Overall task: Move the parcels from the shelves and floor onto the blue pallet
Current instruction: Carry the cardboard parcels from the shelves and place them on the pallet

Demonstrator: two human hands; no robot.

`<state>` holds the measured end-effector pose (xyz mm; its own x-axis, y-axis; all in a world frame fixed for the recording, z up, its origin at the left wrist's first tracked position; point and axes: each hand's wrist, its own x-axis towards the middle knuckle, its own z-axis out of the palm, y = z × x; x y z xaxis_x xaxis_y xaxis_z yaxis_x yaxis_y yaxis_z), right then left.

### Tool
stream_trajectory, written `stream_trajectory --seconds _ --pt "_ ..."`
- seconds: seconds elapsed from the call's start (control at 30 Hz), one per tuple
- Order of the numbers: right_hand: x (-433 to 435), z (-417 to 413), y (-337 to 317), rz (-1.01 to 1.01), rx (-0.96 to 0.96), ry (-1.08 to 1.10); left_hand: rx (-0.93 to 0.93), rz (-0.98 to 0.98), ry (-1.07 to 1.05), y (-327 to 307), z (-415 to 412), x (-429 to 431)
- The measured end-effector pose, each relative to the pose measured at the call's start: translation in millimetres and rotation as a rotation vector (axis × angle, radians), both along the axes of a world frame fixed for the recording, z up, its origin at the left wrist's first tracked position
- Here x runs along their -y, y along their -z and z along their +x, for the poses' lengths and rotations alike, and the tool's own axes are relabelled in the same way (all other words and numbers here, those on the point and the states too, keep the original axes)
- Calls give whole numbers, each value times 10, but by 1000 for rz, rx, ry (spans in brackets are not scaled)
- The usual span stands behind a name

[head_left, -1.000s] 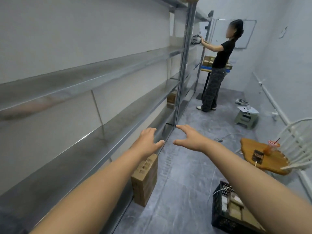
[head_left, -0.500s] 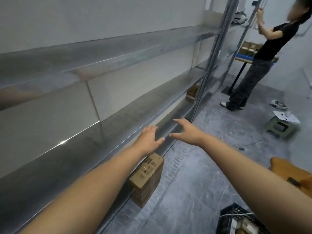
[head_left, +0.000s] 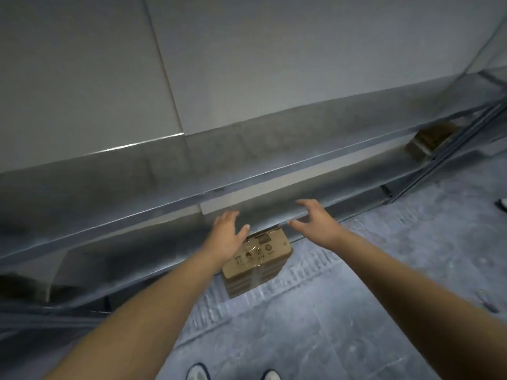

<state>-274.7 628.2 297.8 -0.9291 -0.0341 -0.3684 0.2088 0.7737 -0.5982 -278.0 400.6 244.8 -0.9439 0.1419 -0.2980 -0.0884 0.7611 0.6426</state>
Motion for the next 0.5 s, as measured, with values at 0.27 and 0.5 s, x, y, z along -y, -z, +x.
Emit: stream_trajectory --seconds 0.27,0.5 --pt "-315 -571 2108 52 158 65 219 -17 -275 2115 -49 205" --pt "-288 -865 3514 58 301 109 388 18 -531 3374 -115 197"
